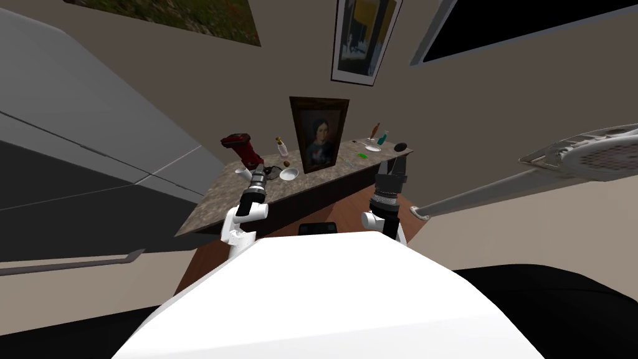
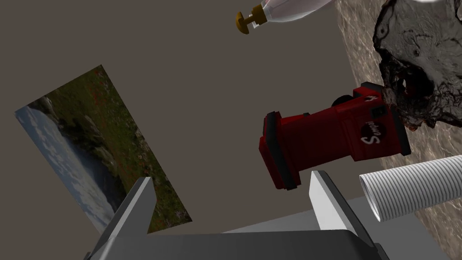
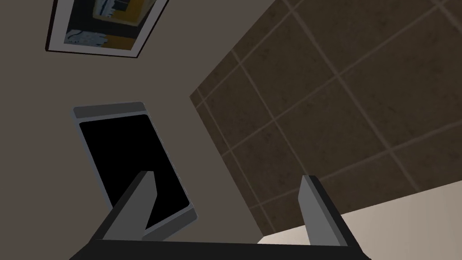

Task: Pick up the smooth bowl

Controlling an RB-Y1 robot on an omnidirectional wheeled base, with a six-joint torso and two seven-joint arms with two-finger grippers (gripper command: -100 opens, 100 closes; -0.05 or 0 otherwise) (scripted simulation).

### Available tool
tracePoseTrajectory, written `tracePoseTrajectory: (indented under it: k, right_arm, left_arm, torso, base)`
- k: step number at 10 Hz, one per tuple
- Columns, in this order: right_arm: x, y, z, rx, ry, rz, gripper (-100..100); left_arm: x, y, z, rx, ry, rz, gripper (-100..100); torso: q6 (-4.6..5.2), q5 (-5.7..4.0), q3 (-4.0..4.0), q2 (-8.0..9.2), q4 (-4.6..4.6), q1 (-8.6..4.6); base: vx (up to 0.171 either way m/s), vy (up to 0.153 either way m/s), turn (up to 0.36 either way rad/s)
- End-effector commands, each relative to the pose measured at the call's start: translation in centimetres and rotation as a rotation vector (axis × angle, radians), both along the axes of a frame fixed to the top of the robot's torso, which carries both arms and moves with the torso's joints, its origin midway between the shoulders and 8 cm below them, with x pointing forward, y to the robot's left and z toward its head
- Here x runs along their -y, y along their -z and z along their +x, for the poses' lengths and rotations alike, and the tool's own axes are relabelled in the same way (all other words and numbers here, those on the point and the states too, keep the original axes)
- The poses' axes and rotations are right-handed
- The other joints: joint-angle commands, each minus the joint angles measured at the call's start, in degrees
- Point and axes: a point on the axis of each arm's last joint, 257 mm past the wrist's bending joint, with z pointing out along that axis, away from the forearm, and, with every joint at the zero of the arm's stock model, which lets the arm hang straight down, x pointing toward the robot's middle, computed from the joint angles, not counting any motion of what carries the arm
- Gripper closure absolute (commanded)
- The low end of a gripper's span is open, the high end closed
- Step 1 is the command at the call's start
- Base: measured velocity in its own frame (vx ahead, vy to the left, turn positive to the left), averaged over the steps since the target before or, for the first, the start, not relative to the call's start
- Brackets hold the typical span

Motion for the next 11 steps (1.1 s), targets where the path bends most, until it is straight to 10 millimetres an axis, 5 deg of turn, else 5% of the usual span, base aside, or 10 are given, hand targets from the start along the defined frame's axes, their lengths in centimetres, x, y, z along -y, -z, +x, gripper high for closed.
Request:
tracePoseTrajectory:
  k: [1,11]
  right_arm:
    - [0.0,0.0,0.0,0.0,0.0,0.0,0]
    - [0.0,0.0,0.0,0.0,0.0,0.0,0]
  left_arm:
    - [-0.2,0.5,0.0,-0.022,-0.009,-0.004,-100]
    - [-3.5,4.5,0.9,-0.221,-0.125,-0.044,-100]
  torso:
    - [0.0,0.0,0.0,0.0,0.0,0.0]
    - [0.01,0.01,-0.02,-0.04,-0.01,0.05]
  base:
    - [-0.011,-0.014,-0.006]
    - [-0.016,-0.019,-0.092]
